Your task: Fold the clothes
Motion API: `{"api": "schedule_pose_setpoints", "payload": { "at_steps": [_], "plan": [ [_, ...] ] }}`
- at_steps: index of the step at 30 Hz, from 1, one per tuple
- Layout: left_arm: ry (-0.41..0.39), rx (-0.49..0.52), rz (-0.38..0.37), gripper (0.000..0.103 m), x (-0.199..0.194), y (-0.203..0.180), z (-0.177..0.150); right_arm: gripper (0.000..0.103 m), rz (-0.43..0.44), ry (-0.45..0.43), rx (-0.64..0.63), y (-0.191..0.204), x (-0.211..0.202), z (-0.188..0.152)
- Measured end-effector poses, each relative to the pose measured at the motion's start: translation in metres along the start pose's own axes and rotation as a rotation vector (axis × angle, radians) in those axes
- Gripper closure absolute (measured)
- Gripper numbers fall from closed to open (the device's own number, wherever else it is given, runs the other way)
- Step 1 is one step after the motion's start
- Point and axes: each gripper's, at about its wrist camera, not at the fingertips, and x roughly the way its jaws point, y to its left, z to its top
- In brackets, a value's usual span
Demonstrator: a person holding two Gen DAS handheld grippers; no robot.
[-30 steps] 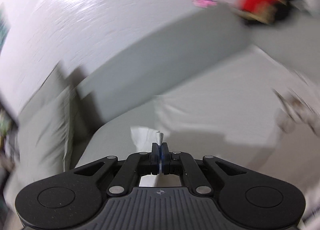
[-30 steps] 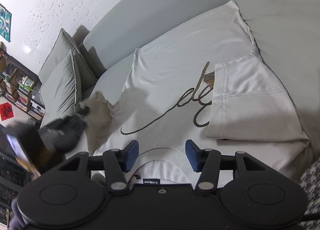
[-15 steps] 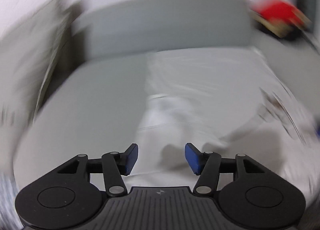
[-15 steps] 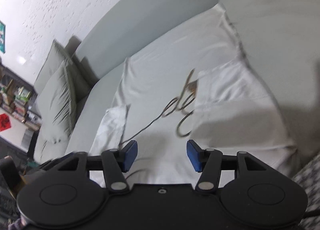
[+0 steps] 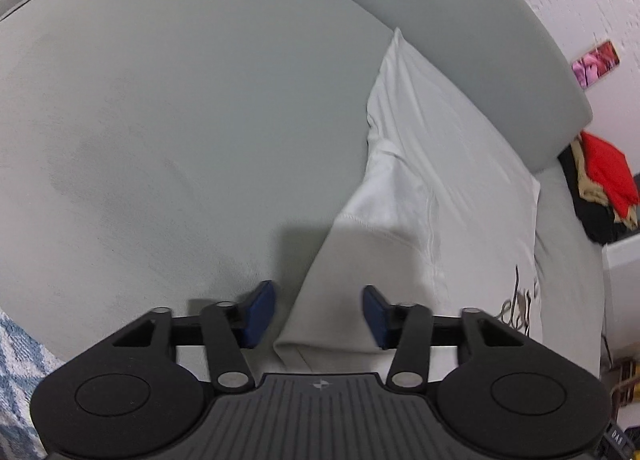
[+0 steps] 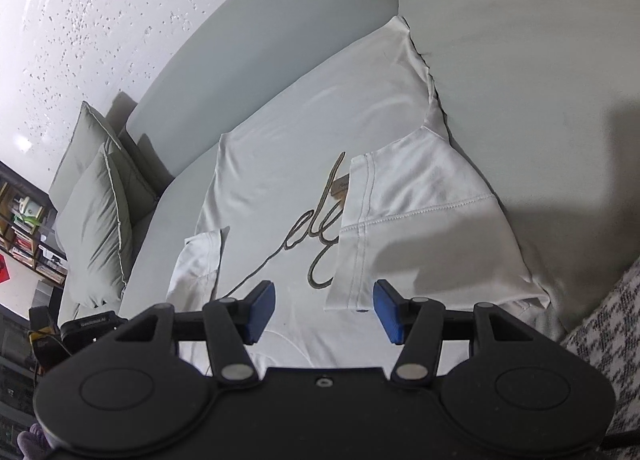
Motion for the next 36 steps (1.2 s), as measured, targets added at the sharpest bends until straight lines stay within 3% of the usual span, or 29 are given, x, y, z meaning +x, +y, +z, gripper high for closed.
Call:
{"api": "schedule_pose_setpoints", "payload": {
  "at_steps": [1,4,8,9,10,12,16,18,19,22,24,26,29,34,36],
  "plan": [
    [0.003,-0.001,0.011,0.102,0.0,0.0,0.0,0.05,0.0,0.003,-0.002,0.0,0.001,0.0],
    [-0.034,0.05,0.072,0.102,-0.008,-0.007,-0.008,0.05,-0.004,0.01,-0.012,0.001,0.001,-0.001],
    [-0.075,0.19,0.227,0.1,-0.015,-0.027,-0.027,0.049,-0.019,0.007,-0.026,0.0,-0.001,-0.001],
    [-0.088,0.236,0.262,0.099,-0.017,-0.034,-0.031,0.049,-0.026,0.007,-0.022,-0.001,-0.001,-0.001],
    [-0.102,0.281,0.297,0.09,-0.019,-0.041,-0.035,0.049,-0.032,0.008,-0.018,-0.002,-0.001,0.0],
    [-0.154,0.359,0.343,0.088,-0.028,-0.054,-0.041,0.048,-0.031,0.003,-0.016,-0.003,-0.002,0.003],
    [-0.275,0.421,0.289,0.088,-0.027,-0.076,-0.027,0.05,-0.075,-0.06,-0.055,-0.001,-0.001,0.011],
    [-0.315,0.441,0.25,0.088,-0.019,-0.087,-0.015,0.076,-0.106,-0.085,-0.074,-0.001,0.006,0.02],
    [-0.314,0.443,0.243,0.088,-0.01,-0.091,-0.005,0.079,-0.112,-0.089,-0.079,-0.001,0.01,0.024],
    [-0.266,0.42,0.255,0.09,0.031,-0.096,0.027,0.079,-0.118,-0.097,-0.085,-0.003,0.024,0.039],
    [-0.192,0.382,0.293,0.092,0.059,-0.088,0.041,0.079,-0.13,-0.088,-0.087,-0.007,0.033,0.045],
    [-0.136,0.347,0.32,0.086,0.08,-0.079,0.05,0.079,-0.168,-0.062,-0.098,-0.012,0.044,0.047],
    [-0.149,0.366,0.328,0.079,0.073,-0.075,0.048,0.079,-0.244,-0.024,-0.116,-0.023,0.057,0.045],
    [-0.254,0.387,0.305,0.079,0.031,-0.071,0.033,0.078,-0.22,-0.094,-0.105,-0.029,0.038,0.047],
    [-0.25,0.389,0.294,0.079,0.028,-0.067,0.029,0.077,-0.225,-0.116,-0.111,-0.028,0.037,0.052]
  ]
}}
